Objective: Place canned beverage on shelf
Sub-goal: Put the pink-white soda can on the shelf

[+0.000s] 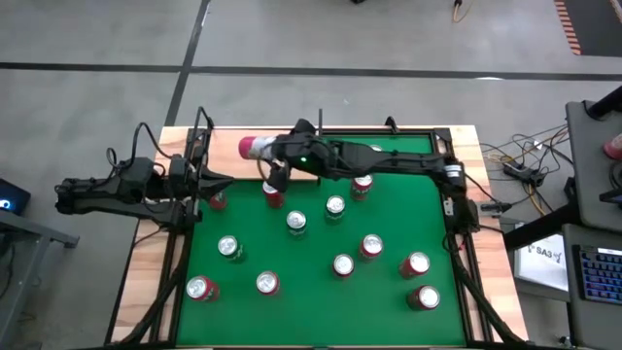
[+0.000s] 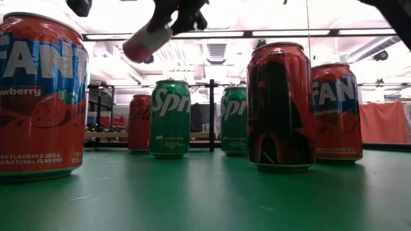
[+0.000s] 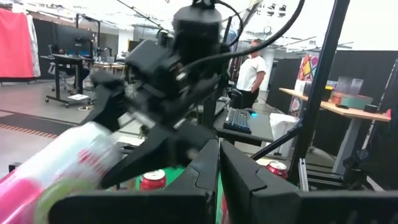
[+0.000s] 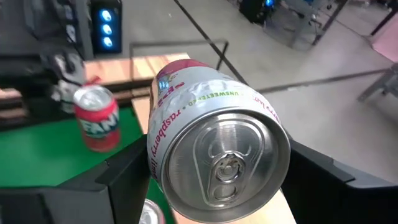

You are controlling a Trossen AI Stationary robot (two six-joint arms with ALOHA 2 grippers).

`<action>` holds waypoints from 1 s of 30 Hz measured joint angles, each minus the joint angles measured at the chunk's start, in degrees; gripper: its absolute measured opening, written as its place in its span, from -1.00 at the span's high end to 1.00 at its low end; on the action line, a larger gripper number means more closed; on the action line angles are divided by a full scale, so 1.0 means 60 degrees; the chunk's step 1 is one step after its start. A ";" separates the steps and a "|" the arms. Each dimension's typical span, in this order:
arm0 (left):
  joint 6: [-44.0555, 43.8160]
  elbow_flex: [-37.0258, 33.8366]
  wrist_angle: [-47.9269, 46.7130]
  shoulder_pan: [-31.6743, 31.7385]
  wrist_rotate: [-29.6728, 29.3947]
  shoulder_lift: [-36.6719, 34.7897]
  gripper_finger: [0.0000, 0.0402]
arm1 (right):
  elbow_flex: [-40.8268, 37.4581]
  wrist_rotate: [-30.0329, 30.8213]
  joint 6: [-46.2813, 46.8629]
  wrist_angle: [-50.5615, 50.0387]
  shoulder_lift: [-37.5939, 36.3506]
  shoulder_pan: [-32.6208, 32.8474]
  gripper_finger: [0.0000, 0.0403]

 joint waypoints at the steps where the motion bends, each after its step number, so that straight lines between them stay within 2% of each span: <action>1: -0.0002 0.0000 0.0024 0.0000 0.0000 -0.0016 1.00 | 0.0234 0.0004 0.0000 -0.0226 0.0174 -0.0067 -0.40; 12: -0.0006 0.0000 0.0036 0.0002 0.0002 -0.0472 1.00 | 0.2351 -0.0279 0.0023 -0.2737 0.1817 -0.0604 -0.40; 23: 0.0197 0.0000 -0.0096 0.0001 0.0007 -0.0829 1.00 | 0.2367 -0.1297 0.0124 -0.4081 0.1878 -0.0974 -0.40; 30: 0.0213 0.0000 -0.0831 0.0002 0.0005 -0.0837 1.00 | 0.2362 -0.1497 0.0414 -0.4733 0.1882 -0.1292 -0.40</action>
